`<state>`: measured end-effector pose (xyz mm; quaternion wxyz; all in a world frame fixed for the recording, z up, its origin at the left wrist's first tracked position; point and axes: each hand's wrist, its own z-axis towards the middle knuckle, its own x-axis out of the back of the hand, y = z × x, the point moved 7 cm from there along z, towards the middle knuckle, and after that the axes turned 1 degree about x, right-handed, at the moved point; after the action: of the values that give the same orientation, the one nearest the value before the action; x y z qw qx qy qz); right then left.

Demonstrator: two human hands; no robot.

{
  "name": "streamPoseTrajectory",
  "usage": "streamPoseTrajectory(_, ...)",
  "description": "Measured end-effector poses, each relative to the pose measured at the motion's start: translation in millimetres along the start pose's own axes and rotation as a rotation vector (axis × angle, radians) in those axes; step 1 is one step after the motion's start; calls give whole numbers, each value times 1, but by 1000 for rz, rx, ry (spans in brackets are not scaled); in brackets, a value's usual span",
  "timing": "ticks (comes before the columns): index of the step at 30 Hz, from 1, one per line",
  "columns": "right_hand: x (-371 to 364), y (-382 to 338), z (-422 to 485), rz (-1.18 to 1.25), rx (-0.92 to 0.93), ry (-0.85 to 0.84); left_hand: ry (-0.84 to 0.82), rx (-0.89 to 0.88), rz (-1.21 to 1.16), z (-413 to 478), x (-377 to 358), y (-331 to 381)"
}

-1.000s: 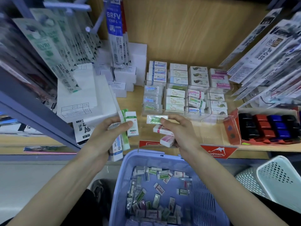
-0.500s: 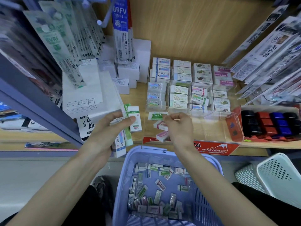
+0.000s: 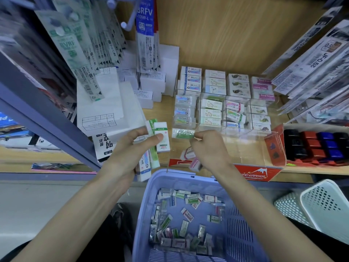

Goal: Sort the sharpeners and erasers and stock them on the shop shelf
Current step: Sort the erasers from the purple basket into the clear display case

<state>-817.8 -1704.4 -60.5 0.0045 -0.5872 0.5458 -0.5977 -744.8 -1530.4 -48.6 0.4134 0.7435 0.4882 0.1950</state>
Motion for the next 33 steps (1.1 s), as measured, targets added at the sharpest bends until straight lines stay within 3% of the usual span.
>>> streamPoseTrajectory(4,10,-5,-6,-38,56,80,-3,-2,7,1,0,0)
streamPoseTrajectory(10,16,19,-14,581,-40,16,-11,-10,47,1,-2,-5)
streamPoseTrajectory(17,-1,32,-21,936,-250,-233,-21,7,76,4,-11,-9)
streamPoseTrajectory(20,-3,22,-22,1052,-165,-361,-25,15,65,5,-14,-9)
streamPoseTrajectory(23,-1,18,-23,997,-59,-413,-26,16,65,5,-16,-9)
streamPoseTrajectory(27,2,22,-22,737,37,-341,-13,7,75,7,-16,-10)
streamPoseTrajectory(33,18,30,-22,751,46,-172,-18,2,80,8,-21,-10)
